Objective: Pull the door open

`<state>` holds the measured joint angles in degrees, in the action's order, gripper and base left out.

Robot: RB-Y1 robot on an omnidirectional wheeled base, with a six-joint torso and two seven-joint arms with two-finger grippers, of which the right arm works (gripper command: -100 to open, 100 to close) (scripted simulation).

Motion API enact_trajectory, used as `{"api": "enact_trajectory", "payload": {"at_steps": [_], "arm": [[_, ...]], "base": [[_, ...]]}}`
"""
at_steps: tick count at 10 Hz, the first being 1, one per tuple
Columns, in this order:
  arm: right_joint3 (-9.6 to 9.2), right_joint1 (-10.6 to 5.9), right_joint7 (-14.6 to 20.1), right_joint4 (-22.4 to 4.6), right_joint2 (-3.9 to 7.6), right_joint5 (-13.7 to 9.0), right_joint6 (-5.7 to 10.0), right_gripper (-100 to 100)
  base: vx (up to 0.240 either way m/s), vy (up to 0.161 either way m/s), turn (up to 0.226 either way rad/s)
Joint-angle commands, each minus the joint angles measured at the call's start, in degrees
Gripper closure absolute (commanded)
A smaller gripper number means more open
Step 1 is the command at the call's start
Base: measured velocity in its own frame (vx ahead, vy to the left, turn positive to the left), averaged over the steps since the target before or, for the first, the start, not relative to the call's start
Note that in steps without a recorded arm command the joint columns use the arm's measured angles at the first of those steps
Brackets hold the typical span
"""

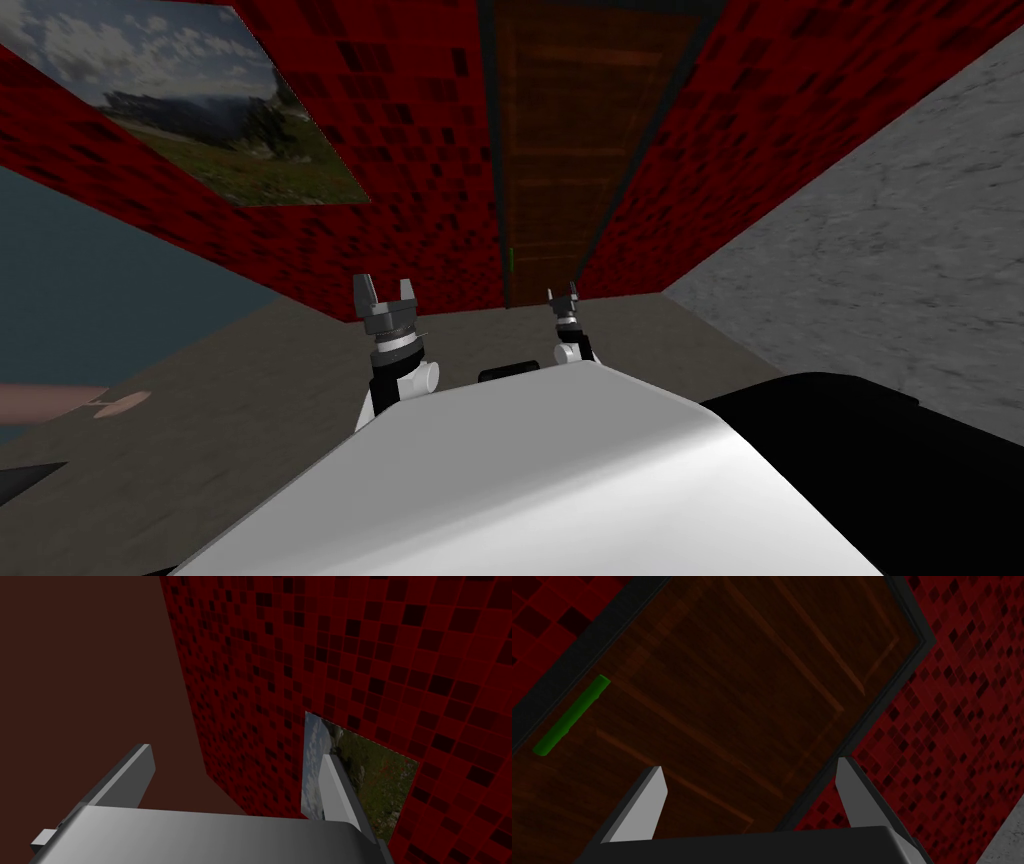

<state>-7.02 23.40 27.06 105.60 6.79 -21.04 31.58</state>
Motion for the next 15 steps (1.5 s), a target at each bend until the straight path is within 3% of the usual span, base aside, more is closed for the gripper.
{"api": "enact_trajectory", "payload": {"at_steps": [1, 15], "arm": [[-0.47, -0.28, 1.7, -1.8, 0.51, -1.4, 0.92, -100], [-4.22, -4.79, 15.2, -18.8, 3.92, -13.2, 8.10, -100]], "base": [[0.110, 0.027, 0.096], [0.106, 0.015, 0.091]]}}
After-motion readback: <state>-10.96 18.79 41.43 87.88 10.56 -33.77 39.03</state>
